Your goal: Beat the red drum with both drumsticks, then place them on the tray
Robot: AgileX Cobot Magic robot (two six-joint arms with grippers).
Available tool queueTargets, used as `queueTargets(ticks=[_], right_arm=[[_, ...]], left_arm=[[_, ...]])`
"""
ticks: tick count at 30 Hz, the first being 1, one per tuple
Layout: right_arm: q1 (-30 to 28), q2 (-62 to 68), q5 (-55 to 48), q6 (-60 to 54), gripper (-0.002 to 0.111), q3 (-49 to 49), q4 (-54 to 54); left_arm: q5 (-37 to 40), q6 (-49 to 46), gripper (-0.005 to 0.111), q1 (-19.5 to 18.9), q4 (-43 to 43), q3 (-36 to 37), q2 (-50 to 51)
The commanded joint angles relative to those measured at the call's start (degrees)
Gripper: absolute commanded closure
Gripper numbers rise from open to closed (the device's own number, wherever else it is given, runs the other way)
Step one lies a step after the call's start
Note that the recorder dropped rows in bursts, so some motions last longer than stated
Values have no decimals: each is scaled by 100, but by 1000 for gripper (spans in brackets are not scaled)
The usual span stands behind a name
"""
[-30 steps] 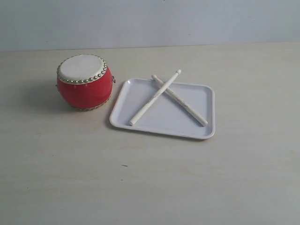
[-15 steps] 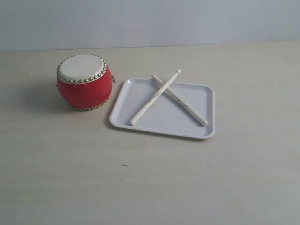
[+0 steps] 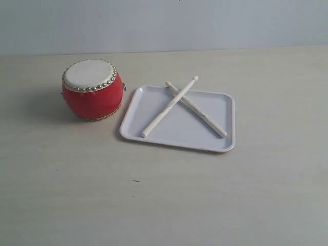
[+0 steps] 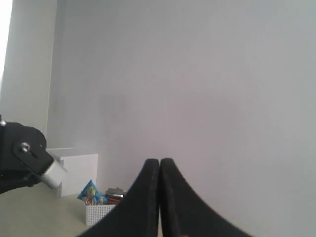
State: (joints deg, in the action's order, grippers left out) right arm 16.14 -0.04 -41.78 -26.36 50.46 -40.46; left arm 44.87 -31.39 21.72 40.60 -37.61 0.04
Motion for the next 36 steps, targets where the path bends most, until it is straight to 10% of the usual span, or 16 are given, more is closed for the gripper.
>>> queueTargets(ticks=[1, 36], right_arm=[[-13, 4, 411, -74, 108, -503, -18], [-13, 4, 1327, -55, 108, -3112, -461]], left_arm=[[-40, -21, 107, -11, 58, 460, -4], [-5, 9, 107, -11, -51, 1091, -4]])
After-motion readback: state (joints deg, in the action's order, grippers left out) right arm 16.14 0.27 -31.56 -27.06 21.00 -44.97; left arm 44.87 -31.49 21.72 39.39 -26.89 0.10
